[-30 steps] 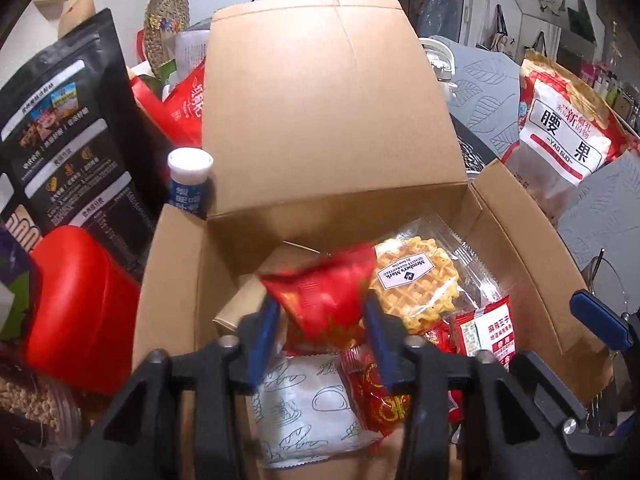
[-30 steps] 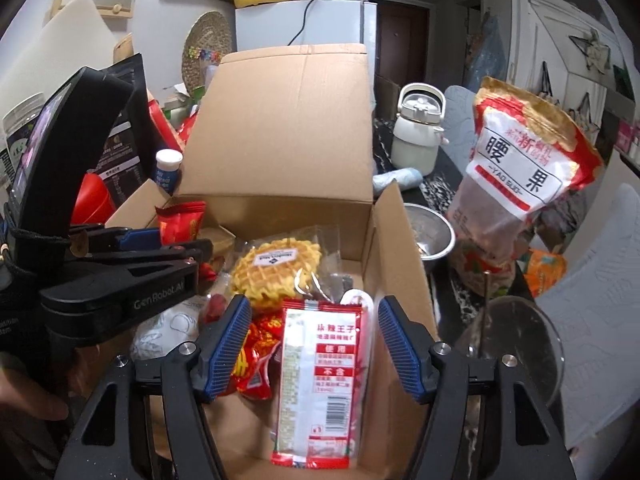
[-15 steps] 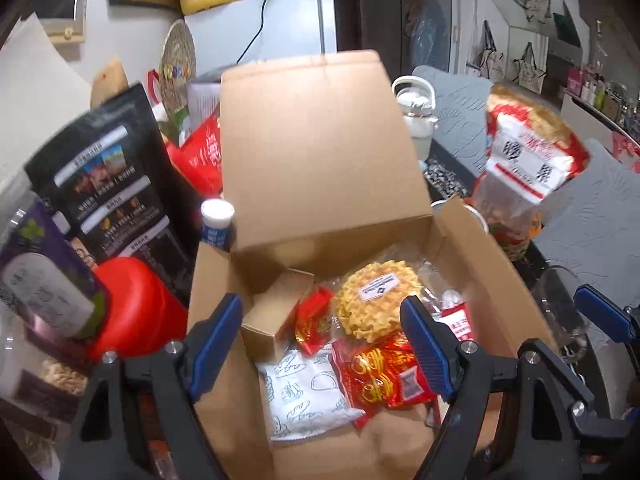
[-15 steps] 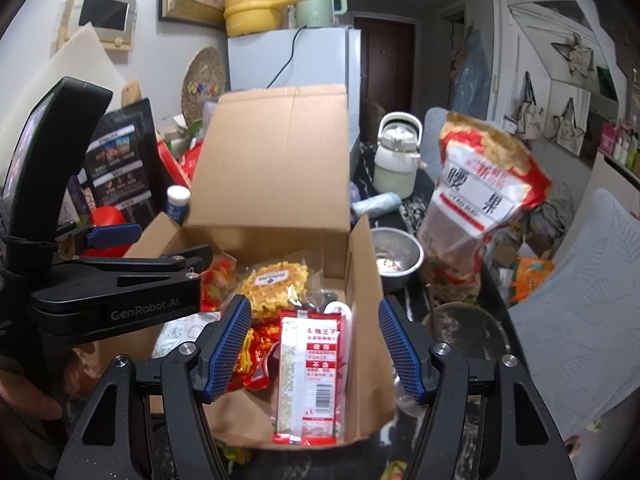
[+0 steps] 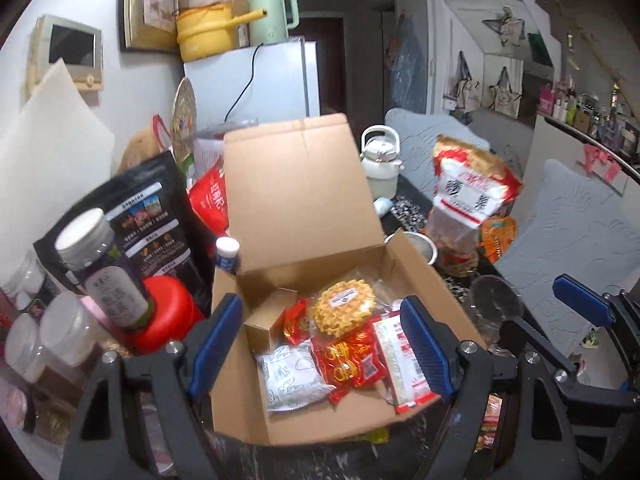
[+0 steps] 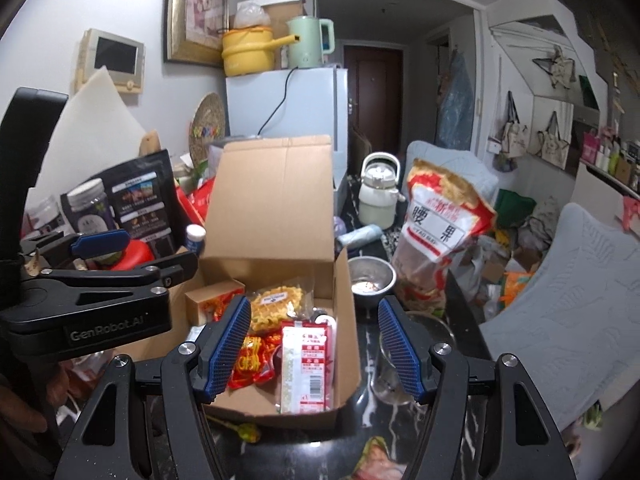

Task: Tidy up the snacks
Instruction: 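Withdraw both open grippers from the box back over the table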

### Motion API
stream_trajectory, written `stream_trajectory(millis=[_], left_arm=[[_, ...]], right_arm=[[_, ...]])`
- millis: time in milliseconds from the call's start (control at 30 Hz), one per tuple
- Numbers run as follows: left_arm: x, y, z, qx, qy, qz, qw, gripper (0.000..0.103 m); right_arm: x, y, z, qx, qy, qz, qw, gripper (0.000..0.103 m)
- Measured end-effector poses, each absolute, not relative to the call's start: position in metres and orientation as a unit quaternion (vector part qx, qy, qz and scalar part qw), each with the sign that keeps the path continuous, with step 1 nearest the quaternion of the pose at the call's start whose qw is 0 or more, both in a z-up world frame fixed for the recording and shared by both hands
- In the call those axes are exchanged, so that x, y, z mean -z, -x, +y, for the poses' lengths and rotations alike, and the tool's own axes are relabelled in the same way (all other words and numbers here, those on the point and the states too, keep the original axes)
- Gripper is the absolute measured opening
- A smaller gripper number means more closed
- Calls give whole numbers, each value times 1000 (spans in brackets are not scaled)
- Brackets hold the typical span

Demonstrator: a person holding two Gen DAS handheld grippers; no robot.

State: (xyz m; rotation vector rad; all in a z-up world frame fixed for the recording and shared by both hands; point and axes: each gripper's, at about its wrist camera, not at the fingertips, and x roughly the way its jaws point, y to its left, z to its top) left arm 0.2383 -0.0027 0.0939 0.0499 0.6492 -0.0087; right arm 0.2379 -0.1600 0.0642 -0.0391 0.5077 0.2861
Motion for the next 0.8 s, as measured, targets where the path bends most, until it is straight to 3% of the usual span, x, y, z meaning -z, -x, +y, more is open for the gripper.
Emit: stream_trajectory(millis=[800], left_arm=[[-107,-104,-33,70,-33,271,959,81]], right_arm=[[-68,-111,-195,-132,6,227,965,70]])
